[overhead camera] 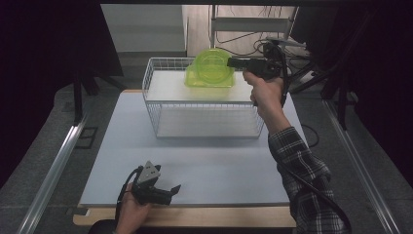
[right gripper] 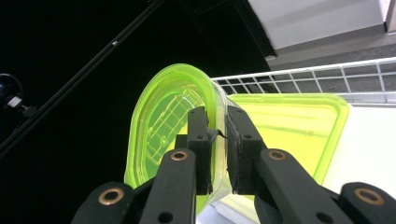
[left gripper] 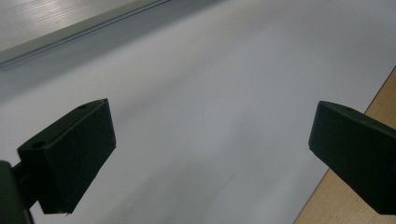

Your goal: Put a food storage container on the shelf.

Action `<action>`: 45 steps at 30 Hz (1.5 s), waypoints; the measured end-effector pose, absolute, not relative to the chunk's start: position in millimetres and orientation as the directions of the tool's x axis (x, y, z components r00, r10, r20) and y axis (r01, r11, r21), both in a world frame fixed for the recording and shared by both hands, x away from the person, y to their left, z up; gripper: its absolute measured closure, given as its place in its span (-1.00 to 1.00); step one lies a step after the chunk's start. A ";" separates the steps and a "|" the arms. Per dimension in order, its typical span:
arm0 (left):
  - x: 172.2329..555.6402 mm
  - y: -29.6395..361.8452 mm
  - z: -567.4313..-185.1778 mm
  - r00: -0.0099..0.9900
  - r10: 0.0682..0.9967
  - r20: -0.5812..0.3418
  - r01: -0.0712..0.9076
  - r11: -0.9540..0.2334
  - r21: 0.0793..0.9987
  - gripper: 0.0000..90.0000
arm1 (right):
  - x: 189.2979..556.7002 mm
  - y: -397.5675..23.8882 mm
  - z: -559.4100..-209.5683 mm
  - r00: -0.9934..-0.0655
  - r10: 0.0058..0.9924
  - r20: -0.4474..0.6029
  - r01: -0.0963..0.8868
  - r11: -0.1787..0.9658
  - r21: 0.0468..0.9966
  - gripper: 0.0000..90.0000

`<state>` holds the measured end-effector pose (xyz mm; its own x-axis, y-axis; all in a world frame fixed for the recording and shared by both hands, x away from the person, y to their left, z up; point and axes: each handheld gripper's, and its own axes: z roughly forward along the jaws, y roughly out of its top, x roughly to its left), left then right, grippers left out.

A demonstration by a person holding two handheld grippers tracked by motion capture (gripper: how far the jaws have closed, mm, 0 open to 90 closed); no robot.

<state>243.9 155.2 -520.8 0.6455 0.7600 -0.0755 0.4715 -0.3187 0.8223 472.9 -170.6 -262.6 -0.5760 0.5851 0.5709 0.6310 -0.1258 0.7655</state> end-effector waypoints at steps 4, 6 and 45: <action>243.9 155.6 -520.8 0.647 0.759 -0.074 0.470 -0.320 0.823 -0.99 | 478.5 -166.1 -262.4 -0.562 0.604 0.565 0.631 -0.128 0.765 0.81; 243.7 155.5 -520.8 0.648 0.758 -0.075 0.469 -0.320 0.823 -0.99 | 483.5 -162.1 -263.0 -0.550 0.622 0.557 0.630 -0.129 0.766 0.81; 244.2 154.4 -522.5 0.651 0.756 -0.069 0.475 -0.335 0.814 -0.99 | 506.3 -153.3 -276.2 -0.485 0.716 0.502 0.631 -0.110 0.768 -0.24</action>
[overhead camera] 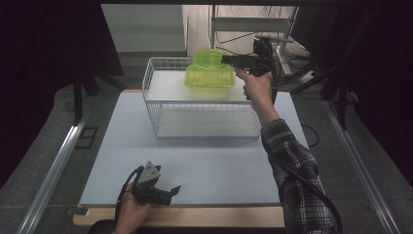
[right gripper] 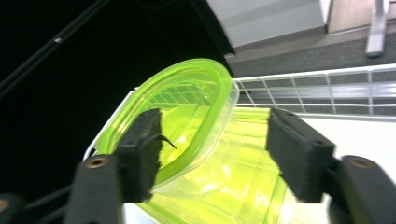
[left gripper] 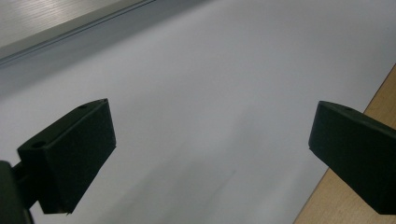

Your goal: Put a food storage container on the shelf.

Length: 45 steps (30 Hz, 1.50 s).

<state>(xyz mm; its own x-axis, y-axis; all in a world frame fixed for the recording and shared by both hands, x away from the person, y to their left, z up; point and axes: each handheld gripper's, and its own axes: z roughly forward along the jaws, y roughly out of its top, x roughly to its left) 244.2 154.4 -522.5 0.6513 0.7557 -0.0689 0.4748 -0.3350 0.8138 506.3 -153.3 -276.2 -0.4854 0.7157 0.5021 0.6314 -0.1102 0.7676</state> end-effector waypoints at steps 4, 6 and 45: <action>244.3 154.2 -522.6 0.651 0.756 -0.066 0.475 -0.338 0.813 -1.00 | 503.6 -154.3 -276.9 -0.520 0.701 0.488 0.622 -0.081 0.779 -0.43; 244.3 154.1 -522.7 0.652 0.756 -0.066 0.475 -0.339 0.812 -1.00 | 501.4 -154.5 -277.3 -0.534 0.699 0.476 0.616 -0.063 0.785 -0.49; 244.3 152.4 -523.6 0.653 0.755 -0.059 0.475 -0.348 0.809 -1.00 | 443.6 -174.5 -307.7 -0.698 0.639 0.322 0.529 0.158 0.834 -0.77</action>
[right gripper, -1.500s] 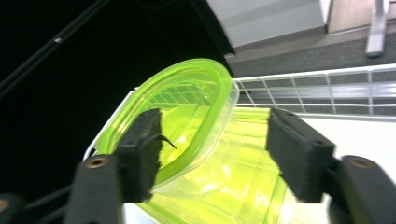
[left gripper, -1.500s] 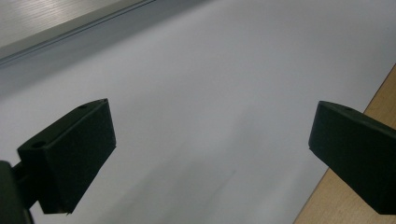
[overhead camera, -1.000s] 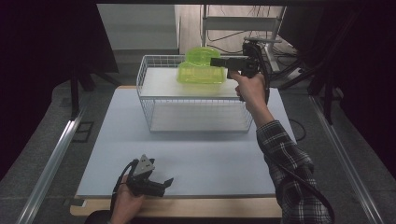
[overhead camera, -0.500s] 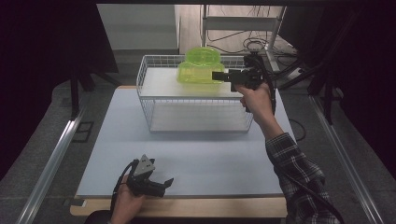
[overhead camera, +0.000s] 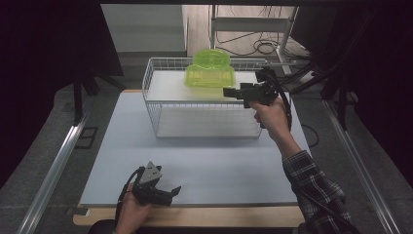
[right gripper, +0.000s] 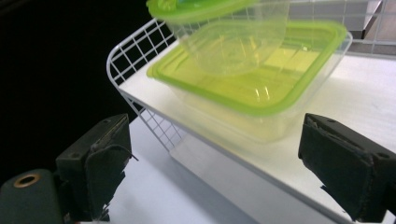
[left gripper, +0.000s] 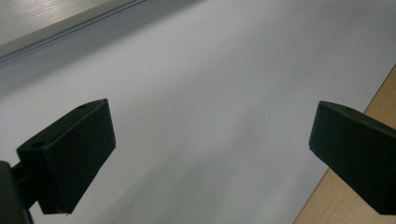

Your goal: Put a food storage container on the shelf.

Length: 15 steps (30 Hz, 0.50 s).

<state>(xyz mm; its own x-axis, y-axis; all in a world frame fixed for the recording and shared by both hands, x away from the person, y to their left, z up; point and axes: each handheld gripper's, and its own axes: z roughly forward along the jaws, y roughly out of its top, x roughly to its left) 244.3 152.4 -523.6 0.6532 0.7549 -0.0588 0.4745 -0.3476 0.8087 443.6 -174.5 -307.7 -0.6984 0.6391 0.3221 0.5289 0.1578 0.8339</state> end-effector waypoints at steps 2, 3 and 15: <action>244.3 152.4 -523.7 0.653 0.755 -0.058 0.474 -0.348 0.809 -1.00 | 441.4 -175.7 -310.2 -0.701 0.640 0.314 0.527 0.169 0.833 -0.78; 244.2 152.4 -523.6 0.654 0.754 -0.059 0.475 -0.349 0.808 -1.00 | 439.7 -176.2 -311.6 -0.703 0.641 0.307 0.525 0.177 0.833 -0.78; 244.4 152.3 -523.8 0.657 0.752 -0.055 0.474 -0.354 0.806 -1.00 | 419.7 -180.8 -329.7 -0.736 0.641 0.220 0.480 0.264 0.836 -0.81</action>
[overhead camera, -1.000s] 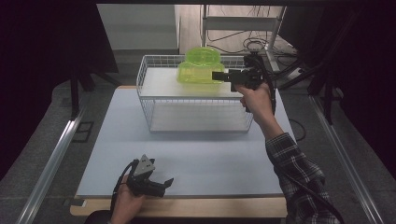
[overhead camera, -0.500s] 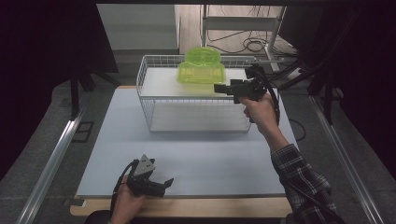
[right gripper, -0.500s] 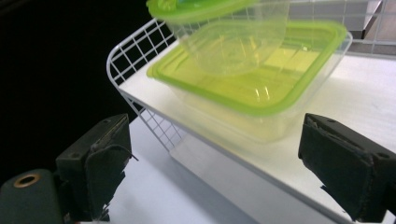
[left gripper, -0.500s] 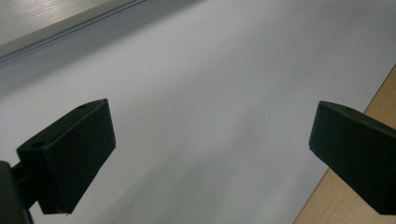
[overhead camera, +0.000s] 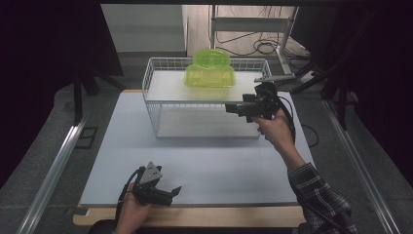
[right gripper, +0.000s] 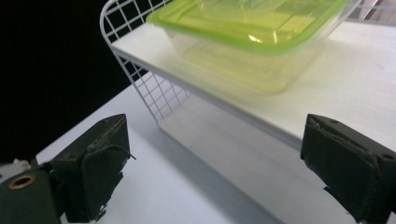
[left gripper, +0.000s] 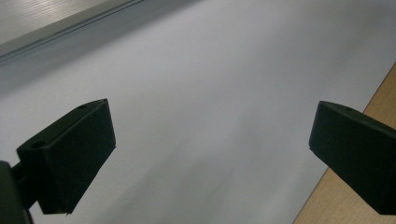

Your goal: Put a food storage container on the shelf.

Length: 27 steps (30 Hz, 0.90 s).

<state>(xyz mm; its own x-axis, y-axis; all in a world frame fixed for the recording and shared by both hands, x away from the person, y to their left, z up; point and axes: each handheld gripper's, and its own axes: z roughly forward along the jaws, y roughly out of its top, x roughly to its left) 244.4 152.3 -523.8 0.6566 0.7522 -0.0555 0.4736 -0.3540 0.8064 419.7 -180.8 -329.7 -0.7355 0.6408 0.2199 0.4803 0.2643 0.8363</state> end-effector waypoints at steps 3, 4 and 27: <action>244.4 152.2 -524.0 0.657 0.752 -0.054 0.474 -0.355 0.806 -1.00 | 414.7 -180.8 -336.1 -0.743 0.638 0.201 0.472 0.286 0.834 -0.82; 244.4 152.2 -523.9 0.657 0.752 -0.054 0.474 -0.356 0.805 -1.00 | 413.9 -180.7 -337.9 -0.746 0.636 0.197 0.467 0.289 0.835 -0.83; 243.9 151.8 -524.0 0.659 0.750 -0.057 0.476 -0.357 0.803 -1.00 | 393.9 -183.0 -380.2 -0.767 0.629 0.127 0.440 0.372 0.817 -0.87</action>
<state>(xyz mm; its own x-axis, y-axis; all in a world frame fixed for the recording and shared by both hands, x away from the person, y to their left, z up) 243.9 151.8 -524.0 0.6589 0.7500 -0.0573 0.4763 -0.3571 0.8035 393.9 -183.0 -380.2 -0.7673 0.6287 0.1267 0.4399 0.3722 0.8173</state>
